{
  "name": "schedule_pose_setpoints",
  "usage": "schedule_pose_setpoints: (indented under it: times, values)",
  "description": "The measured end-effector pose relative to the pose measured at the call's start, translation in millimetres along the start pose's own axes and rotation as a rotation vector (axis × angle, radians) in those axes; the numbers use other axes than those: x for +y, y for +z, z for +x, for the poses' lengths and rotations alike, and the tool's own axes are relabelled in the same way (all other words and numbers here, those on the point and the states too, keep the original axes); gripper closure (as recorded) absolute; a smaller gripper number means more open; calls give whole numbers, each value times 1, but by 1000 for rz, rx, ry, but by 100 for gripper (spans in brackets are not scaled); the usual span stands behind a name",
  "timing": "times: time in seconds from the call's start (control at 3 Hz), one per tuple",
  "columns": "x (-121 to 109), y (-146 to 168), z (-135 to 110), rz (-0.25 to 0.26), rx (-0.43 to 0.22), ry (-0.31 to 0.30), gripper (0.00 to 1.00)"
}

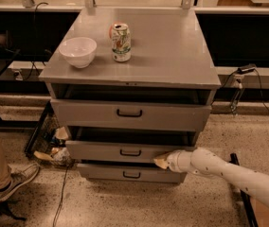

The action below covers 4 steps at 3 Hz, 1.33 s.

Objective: Close middle drawer

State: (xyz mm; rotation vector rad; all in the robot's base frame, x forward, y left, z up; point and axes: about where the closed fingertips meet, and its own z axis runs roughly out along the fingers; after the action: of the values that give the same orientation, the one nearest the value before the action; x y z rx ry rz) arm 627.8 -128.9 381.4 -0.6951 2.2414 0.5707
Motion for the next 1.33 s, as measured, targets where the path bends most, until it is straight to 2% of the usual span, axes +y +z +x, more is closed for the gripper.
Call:
schedule_pose_setpoints:
  times: [0.33,0.67,1.0,1.33]
  values:
    - [-1,0,-1,1,-4,-1,100]
    - [-16,-8,-10,24,-29,-9,100]
    - [-17,-50,-9,60,-41,16,100]
    - [4,-104,6,58,-48,61,100]
